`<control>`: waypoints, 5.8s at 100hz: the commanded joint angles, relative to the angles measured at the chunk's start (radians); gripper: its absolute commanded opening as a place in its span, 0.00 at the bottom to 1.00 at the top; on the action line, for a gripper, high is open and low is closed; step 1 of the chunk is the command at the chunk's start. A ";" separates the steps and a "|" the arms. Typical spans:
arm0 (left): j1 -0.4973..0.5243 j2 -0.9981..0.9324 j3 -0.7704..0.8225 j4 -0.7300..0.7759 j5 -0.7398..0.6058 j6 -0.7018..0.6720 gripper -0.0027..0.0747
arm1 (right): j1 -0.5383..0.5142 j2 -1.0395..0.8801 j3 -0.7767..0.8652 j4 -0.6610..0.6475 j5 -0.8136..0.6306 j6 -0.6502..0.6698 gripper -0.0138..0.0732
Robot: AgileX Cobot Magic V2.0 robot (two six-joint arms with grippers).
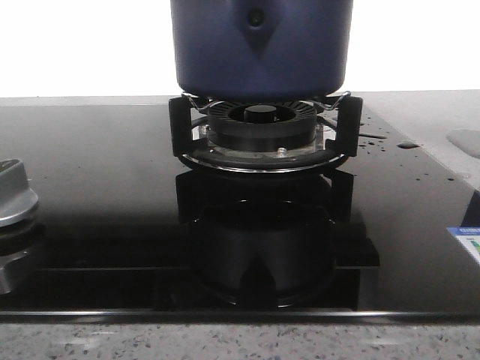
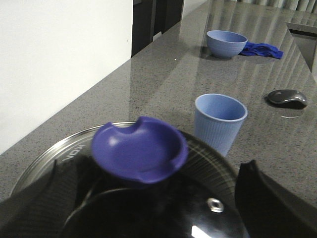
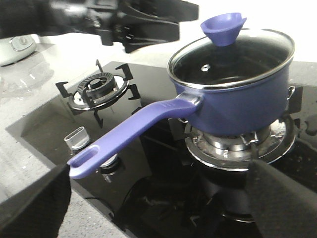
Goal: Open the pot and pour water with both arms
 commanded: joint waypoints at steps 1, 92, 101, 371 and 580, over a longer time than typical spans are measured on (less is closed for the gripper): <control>-0.018 -0.003 -0.062 -0.064 0.032 0.006 0.80 | 0.004 0.019 -0.033 0.021 -0.060 -0.015 0.90; -0.118 0.147 -0.175 -0.101 -0.045 0.008 0.44 | 0.004 0.019 -0.033 -0.083 -0.156 -0.015 0.77; -0.118 0.140 -0.175 -0.101 -0.045 0.008 0.39 | 0.004 0.019 -0.033 -0.135 -0.186 -0.015 0.73; -0.116 -0.139 -0.235 -0.085 -0.001 -0.051 0.39 | -0.005 0.739 0.281 -0.512 -1.438 0.233 0.83; 0.104 -0.329 -0.153 -0.012 0.085 -0.237 0.39 | 0.343 0.984 -0.502 -1.629 -0.908 0.327 0.20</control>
